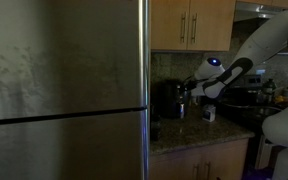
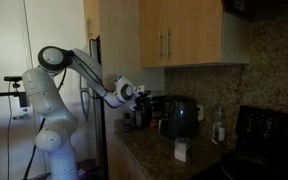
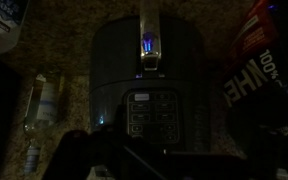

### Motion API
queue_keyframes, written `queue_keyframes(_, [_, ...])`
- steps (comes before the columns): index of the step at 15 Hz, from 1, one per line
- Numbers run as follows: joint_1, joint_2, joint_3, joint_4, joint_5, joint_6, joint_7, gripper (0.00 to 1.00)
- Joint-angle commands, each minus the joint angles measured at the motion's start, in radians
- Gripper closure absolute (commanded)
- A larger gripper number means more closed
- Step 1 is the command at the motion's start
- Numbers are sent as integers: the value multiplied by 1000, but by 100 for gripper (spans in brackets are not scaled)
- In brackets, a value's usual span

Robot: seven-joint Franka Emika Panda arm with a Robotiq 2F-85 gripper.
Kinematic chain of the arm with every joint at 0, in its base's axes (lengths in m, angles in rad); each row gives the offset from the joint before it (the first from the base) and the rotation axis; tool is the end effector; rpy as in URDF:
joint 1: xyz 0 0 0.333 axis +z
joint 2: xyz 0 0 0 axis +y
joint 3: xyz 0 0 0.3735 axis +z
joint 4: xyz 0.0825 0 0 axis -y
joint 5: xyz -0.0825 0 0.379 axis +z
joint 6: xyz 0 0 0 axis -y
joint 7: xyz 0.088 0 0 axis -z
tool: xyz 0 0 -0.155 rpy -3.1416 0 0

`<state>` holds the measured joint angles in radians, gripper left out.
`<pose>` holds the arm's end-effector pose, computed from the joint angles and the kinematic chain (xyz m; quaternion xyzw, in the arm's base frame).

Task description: Switch on the air fryer

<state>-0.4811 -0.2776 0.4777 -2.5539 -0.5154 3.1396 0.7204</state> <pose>0.4921 0.0513 0.4682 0.9096 -0.0769 0.4078 0.0204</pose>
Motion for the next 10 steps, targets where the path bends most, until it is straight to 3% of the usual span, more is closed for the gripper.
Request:
queue_keyframes(1, [-17,48,24,25,-5,-16,12,0])
queue_keyframes(6, [-55,72,78,44,-28,-2,33,0])
queue_keyframes(8, [-104,56,123,50,-44,-13,66,0])
queue_keyframes(9, [-48,43,77,24,-7,0,31,0])
queue_keyframes(10, [-64,43,93,28,-9,0,40,0])
